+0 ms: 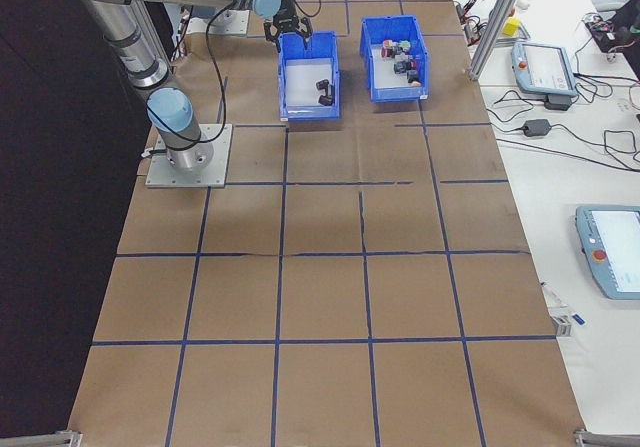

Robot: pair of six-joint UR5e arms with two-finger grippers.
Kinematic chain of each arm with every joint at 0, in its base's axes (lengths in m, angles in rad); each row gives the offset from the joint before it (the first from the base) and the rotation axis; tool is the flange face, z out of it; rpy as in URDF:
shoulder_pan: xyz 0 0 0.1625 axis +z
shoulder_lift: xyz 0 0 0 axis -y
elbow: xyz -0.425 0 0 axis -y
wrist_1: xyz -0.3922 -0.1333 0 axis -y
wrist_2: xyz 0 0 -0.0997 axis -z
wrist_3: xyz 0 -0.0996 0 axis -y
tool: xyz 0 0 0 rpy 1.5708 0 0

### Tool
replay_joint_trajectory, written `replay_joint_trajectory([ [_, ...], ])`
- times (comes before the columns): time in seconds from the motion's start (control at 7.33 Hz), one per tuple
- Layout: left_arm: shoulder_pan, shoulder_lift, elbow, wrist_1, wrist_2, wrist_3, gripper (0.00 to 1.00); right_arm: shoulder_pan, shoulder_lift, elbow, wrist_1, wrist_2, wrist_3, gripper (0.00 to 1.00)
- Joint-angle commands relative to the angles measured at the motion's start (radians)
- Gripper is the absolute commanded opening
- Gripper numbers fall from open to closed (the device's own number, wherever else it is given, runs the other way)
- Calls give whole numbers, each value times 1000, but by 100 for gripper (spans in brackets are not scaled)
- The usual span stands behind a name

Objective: Place button box in front

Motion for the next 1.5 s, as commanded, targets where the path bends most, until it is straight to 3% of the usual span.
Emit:
replay_joint_trajectory([
  [0.0,0,1,-2,1,0,0,100,-195,3,-51,-10,8,5,100],
  [0.27,0,2,-2,-1,0,2,100,-324,6,-136,5,60,101,100],
  [0.41,0,2,-2,-1,0,2,100,-372,18,-153,9,118,179,100],
  [0.55,0,1,-2,-1,0,0,100,-416,18,-161,16,132,324,100],
  [0.68,0,1,-2,1,0,2,100,-446,15,-176,74,202,471,100],
  [1.23,0,2,-5,-1,2,-8,100,-458,36,-382,468,223,935,100],
  [1.36,-2,4,-5,-1,2,-8,100,-460,52,-408,513,289,980,100],
])
